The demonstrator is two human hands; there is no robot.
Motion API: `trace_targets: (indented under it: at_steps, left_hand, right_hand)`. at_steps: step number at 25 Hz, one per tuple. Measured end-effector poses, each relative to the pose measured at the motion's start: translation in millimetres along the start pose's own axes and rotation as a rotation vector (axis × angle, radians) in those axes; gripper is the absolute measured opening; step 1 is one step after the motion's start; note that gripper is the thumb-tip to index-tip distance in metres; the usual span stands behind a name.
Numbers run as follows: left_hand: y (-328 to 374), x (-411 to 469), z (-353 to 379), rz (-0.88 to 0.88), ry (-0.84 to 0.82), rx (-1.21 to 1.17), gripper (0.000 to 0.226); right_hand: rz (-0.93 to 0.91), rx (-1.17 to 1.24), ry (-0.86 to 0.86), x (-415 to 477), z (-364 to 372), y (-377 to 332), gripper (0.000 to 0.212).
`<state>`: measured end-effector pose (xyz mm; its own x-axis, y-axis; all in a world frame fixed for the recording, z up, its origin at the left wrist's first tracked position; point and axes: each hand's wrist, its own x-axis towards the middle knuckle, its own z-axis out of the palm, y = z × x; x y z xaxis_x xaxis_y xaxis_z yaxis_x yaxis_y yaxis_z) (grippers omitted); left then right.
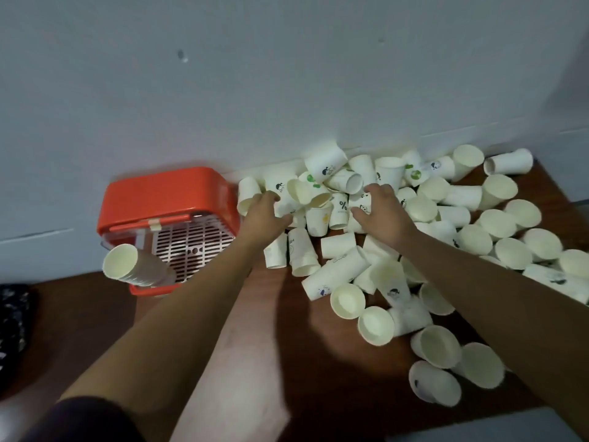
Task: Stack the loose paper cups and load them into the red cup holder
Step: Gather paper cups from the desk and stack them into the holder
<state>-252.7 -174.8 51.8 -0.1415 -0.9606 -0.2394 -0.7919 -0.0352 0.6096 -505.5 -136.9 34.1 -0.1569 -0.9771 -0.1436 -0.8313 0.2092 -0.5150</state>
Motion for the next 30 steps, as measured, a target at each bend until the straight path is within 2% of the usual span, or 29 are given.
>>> trace_targets:
  at_steps: [2,4,7,12,15,19,23,26,30]
  left_hand:
    - [14,29,5,0.003,0.055,0.058,0.067]
    - [16,52,10,-0.009,0.022,0.1,0.081]
    - [12,67,21,0.016,-0.083,0.184,0.095]
    - [1,75,35,0.062,-0.045,0.204,0.088]
    - [-3,74,37,0.088,0.039,0.181,0.073]
    - [-7,67,28,0.088,0.095,0.094,0.07]
    - [-12,51,10,0.027,0.159,-0.029,0.074]
    - [-19,28,-9,0.054,0.165,-0.134,0.079]
    - [-40,-14,-40,0.117,0.153,-0.196,0.074]
  right_hand:
    - [-0.033,0.046,0.012,26,-4,-5,0.059]
    - [-0.083,0.071,0.031,50,-4,-15,0.064]
    - [-0.215,-0.11,0.077,79,1,-27,0.07]
    - [-0.338,-0.321,-0.008,113,15,-30,0.07]
    - [-0.327,-0.409,0.049,119,22,-30,0.069]
    - [-0.32,-0.515,0.125,116,23,-28,0.052]
    - [-0.329,-0.427,0.122,100,11,-30,0.056]
    - [-0.305,-0.172,0.147,73,6,-42,0.053]
    - [-0.254,0.135,0.048,30,15,-80,0.059]
